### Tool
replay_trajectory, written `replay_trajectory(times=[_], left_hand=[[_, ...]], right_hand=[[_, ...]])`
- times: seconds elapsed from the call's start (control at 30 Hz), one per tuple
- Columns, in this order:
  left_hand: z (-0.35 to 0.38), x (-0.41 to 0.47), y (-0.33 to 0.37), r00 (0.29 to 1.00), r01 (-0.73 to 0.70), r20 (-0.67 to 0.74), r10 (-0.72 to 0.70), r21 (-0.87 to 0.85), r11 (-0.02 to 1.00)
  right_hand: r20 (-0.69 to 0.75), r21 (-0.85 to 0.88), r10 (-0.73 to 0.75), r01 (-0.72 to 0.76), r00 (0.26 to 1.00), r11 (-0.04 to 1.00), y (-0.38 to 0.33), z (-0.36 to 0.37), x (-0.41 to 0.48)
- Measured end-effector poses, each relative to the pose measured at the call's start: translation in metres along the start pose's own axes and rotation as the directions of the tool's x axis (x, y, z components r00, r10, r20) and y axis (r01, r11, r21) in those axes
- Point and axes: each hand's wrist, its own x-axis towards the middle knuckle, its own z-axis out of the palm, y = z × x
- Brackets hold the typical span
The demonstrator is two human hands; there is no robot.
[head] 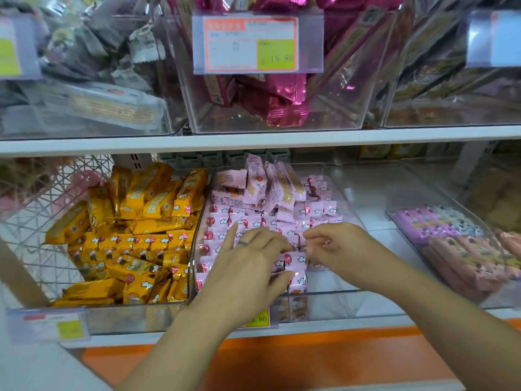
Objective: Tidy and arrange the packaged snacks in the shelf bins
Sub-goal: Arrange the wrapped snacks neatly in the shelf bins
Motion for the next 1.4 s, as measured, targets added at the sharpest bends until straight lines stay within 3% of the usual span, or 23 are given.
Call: replay_trajectory(times=[0.13, 0.23, 0.43, 0.63, 0.7, 0.8, 0.9, 1.0, 1.1, 1.27, 1.4], left_hand=[[0.002, 0.0, -0.001, 0.997, 0.018, 0.073, -0.021, 0.053, 0.998], [0.003, 0.001, 0.0, 0.995, 0.03, 0.092, -0.035, 0.052, 0.998], [0.001, 0.003, -0.002, 0.994, 0.016, 0.105, -0.02, 0.039, 0.999], [-0.002, 0.006, -0.004, 0.991, 0.022, 0.132, -0.019, -0.026, 0.999], [-0.005, 0.003, -0.003, 0.998, 0.018, 0.056, -0.015, -0.056, 0.998], [-0.011, 0.002, -0.005, 0.992, 0.019, -0.12, -0.031, -0.1, 0.995], [-0.015, 0.008, -0.013, 0.938, 0.055, -0.332, -0.097, -0.134, 0.989], [-0.015, 0.015, -0.016, 0.902, 0.106, -0.395, -0.173, -0.185, 0.977], [-0.01, 0.018, -0.018, 0.894, 0.137, -0.396, -0.211, -0.206, 0.969], [-0.01, 0.024, -0.017, 0.87, 0.153, -0.432, -0.237, -0.221, 0.963], [-0.011, 0.024, -0.018, 0.856, 0.155, -0.451, -0.252, -0.241, 0.958]], right_hand=[[0.328, 0.205, 0.116, -0.191, 0.938, 0.96, -0.006, 0.001, -0.004], [0.442, 0.336, 0.097, -0.265, 0.892, 0.904, -0.005, -0.002, -0.002], [0.391, 0.273, -0.029, -0.086, 0.92, 0.958, 0.006, 0.008, -0.001], [0.397, 0.279, -0.014, -0.106, 0.918, 0.954, 0.007, 0.004, 0.0], [0.318, 0.206, -0.004, -0.065, 0.948, 0.976, 0.001, -0.004, 0.001], [-0.008, 0.169, 0.024, -0.022, 1.0, 0.985, -0.007, -0.018, 0.006], [-0.353, 0.047, -0.043, 0.064, 0.935, 0.997, -0.011, -0.018, 0.016], [-0.347, -0.199, -0.117, 0.049, 0.93, 0.979, -0.011, -0.006, 0.027], [-0.363, -0.303, -0.134, 0.02, 0.922, 0.953, -0.008, 0.004, 0.034], [-0.519, -0.144, -0.133, 0.067, 0.844, 0.987, -0.003, 0.003, 0.042], [-0.53, 0.186, 0.001, 0.115, 0.848, 0.976, -0.002, -0.009, 0.038]])
